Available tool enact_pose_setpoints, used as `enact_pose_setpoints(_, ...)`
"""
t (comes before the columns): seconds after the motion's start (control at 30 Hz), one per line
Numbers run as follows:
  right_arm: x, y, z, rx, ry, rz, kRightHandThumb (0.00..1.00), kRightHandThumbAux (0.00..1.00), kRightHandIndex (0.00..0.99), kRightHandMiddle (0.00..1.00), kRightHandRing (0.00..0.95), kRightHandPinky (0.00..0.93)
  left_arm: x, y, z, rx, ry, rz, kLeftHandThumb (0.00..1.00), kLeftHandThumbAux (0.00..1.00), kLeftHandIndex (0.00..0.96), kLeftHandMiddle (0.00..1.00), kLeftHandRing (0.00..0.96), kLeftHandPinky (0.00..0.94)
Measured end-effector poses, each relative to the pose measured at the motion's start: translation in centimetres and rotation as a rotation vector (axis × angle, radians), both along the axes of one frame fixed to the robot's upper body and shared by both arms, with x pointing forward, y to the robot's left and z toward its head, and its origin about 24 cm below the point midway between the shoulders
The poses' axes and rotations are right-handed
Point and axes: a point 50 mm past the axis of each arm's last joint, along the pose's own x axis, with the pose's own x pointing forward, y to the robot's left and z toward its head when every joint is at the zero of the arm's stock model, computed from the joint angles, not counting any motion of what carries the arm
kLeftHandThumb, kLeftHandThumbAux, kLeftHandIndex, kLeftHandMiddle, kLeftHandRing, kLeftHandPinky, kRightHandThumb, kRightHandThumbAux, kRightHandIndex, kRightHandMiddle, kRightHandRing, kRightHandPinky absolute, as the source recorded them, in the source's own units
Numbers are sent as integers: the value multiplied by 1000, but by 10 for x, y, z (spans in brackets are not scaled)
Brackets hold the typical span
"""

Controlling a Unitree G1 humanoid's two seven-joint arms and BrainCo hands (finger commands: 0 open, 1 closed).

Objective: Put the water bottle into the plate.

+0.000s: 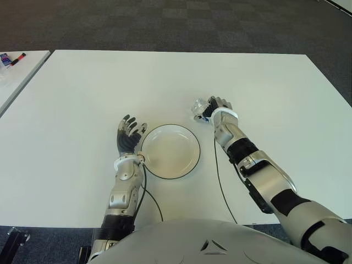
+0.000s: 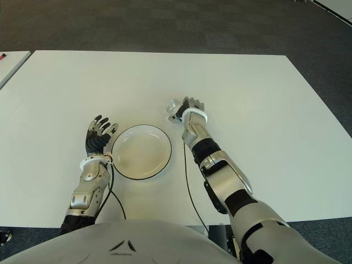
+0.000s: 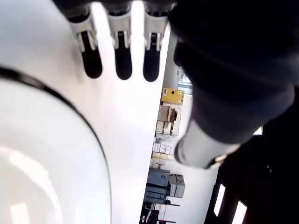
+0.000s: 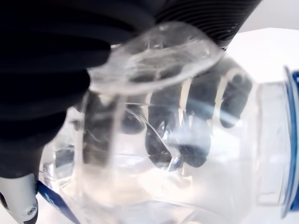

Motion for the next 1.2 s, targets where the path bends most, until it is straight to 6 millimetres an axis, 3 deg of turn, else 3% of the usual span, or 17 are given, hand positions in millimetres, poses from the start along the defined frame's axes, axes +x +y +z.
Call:
enact_pose_setpoints(0.63, 2, -2, 4, 26, -68, -25, 848, 679, 399, 502, 739, 606, 0, 1, 0, -5, 2, 19, 328, 868, 142, 209, 193, 222)
enact_pose_setpoints(1.2, 4, -5, 7, 62, -96, -45, 850, 677, 414, 489, 699, 601, 0, 1, 1, -4, -10, 27, 390, 855, 158, 246, 226, 255)
